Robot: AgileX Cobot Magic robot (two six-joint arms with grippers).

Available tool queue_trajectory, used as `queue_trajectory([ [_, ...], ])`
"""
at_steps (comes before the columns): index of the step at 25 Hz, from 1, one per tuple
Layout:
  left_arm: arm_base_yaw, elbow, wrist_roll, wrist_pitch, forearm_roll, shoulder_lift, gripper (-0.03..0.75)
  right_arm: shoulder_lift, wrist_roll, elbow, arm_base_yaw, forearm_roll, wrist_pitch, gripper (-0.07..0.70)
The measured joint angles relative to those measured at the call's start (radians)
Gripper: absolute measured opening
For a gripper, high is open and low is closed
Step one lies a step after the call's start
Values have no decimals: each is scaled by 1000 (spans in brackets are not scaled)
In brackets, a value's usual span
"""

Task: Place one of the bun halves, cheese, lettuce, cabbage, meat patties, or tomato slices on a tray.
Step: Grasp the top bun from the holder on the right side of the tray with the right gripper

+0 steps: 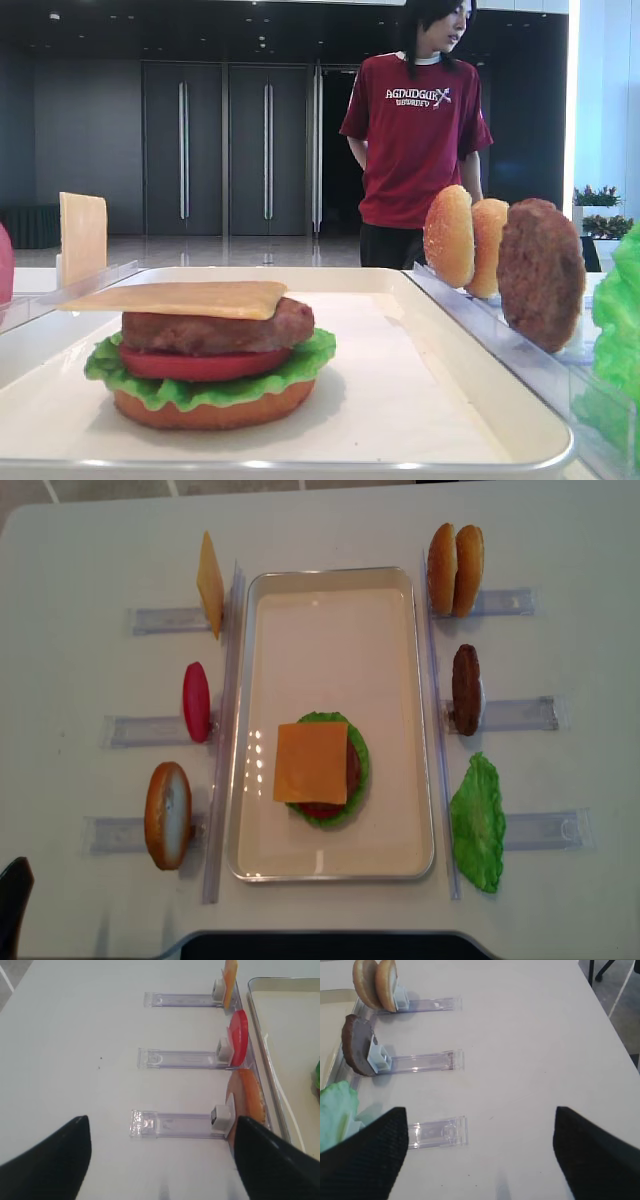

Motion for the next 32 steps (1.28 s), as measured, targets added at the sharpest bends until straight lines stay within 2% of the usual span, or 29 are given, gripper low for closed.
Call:
queue_trajectory([
  [17,0,0,0,0,0,0,692,28,0,0,0,0,0,590],
  [25,0,0,0,0,0,0,692,443,0,-38,0,0,1,590],
  [28,0,0,0,0,0,0,692,644,-18,-118,0,0,32,580],
  [32,0,0,0,0,0,0,692,934,-44,-285,0,0,80,567],
])
